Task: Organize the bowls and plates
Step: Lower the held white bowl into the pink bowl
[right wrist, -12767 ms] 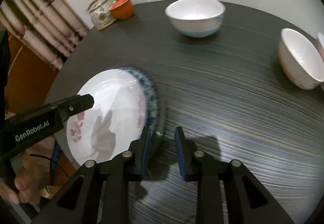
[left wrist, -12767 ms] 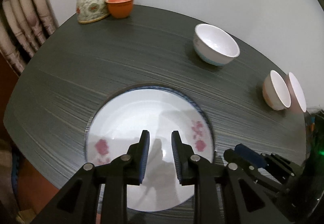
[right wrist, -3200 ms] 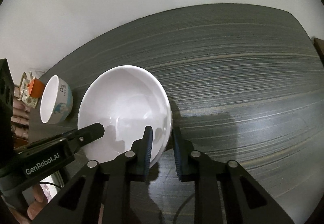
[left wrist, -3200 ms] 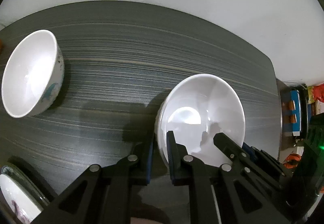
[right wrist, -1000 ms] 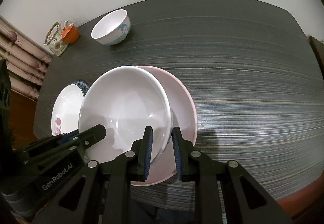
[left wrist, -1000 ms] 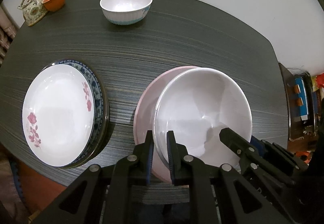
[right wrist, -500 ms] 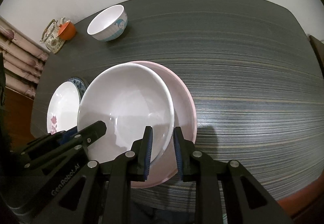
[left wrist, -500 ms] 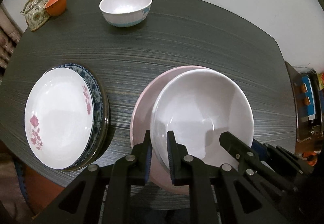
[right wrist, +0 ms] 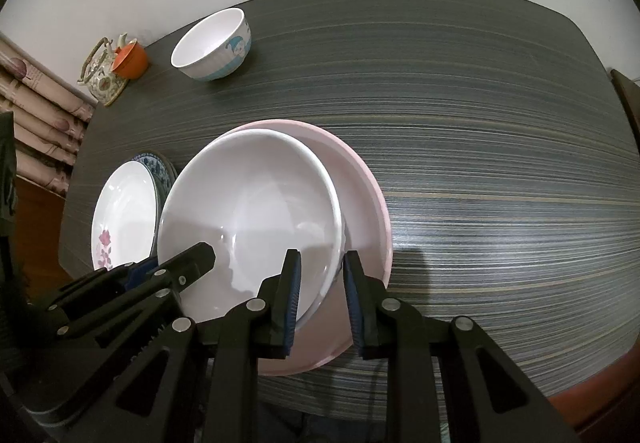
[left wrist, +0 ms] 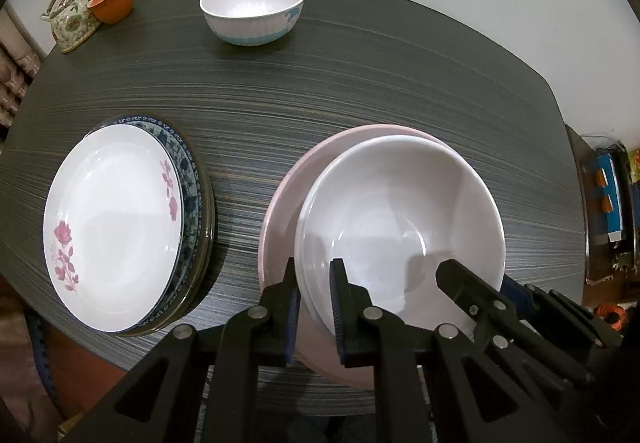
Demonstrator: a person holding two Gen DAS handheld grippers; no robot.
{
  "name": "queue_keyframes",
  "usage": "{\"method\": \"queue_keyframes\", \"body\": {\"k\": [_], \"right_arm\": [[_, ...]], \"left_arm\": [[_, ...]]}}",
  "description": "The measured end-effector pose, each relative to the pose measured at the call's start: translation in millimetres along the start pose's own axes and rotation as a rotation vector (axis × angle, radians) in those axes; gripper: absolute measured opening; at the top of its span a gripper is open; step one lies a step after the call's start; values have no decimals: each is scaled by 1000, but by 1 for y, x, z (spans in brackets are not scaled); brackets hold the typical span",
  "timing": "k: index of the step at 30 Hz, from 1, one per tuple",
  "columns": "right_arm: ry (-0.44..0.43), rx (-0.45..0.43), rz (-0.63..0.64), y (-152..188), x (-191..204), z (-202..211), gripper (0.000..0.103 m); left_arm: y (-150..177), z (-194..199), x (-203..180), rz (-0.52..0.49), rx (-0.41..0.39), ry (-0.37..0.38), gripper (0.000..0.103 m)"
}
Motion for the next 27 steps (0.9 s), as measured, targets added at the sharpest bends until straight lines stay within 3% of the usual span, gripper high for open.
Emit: {"method": "queue_keyframes", "body": {"k": [27], "right_arm": [[-27, 9, -48, 3, 2, -7, 25]], "left_arm": [[2, 11, 6, 33, -30, 18, 21]]}}
Point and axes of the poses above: each gripper's, at about its wrist camera, not at the fingertips, and z roughly against the way its jaws point, x to its left, y to its underside, the point moved 3 cm from there along -z, roughly the way its jaws point, and after that the axes turned 6 degrees about y, right-handed, at the moved point
